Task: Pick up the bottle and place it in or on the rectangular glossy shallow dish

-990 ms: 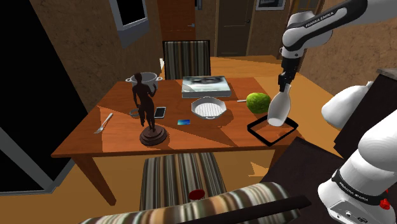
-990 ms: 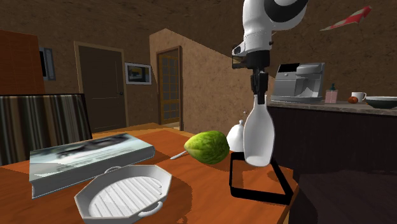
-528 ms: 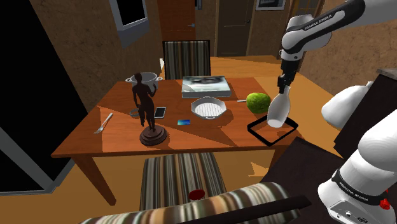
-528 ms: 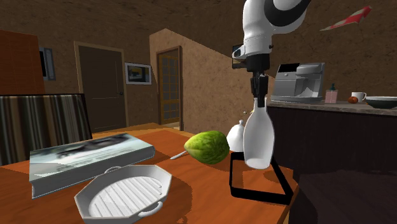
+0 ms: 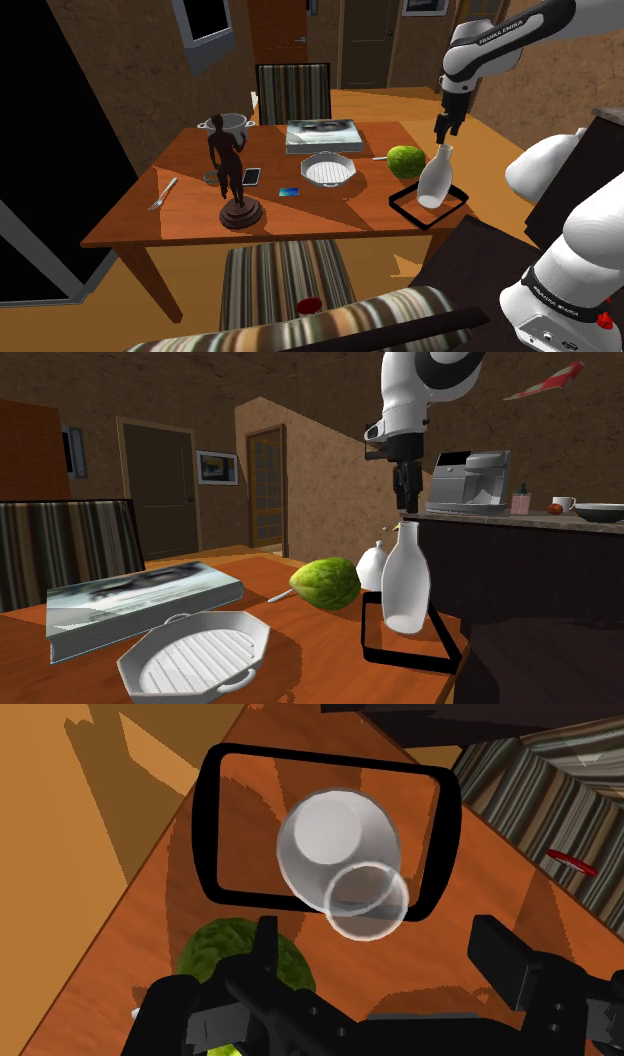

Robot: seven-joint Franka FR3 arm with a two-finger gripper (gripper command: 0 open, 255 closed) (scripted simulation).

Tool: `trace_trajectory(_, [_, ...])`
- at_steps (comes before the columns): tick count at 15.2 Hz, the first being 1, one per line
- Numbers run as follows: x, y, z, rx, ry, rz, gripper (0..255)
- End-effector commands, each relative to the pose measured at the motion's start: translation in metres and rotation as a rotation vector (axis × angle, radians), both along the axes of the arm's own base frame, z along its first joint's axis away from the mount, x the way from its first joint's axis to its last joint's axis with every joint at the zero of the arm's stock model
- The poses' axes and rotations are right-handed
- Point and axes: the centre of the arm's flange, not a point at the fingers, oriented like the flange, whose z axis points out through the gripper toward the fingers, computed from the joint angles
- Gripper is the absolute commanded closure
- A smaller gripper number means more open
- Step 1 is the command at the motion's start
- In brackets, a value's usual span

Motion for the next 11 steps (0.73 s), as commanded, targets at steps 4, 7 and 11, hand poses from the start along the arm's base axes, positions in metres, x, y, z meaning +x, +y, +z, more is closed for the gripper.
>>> trace_trajectory(4, [0.003,0.000,0.043,0.000,0.000,0.000,0])
trace_trajectory(7, [0.003,0.000,0.043,0.000,0.000,0.000,0])
trace_trajectory(11, [0.003,0.000,0.043,0.000,0.000,0.000,0])
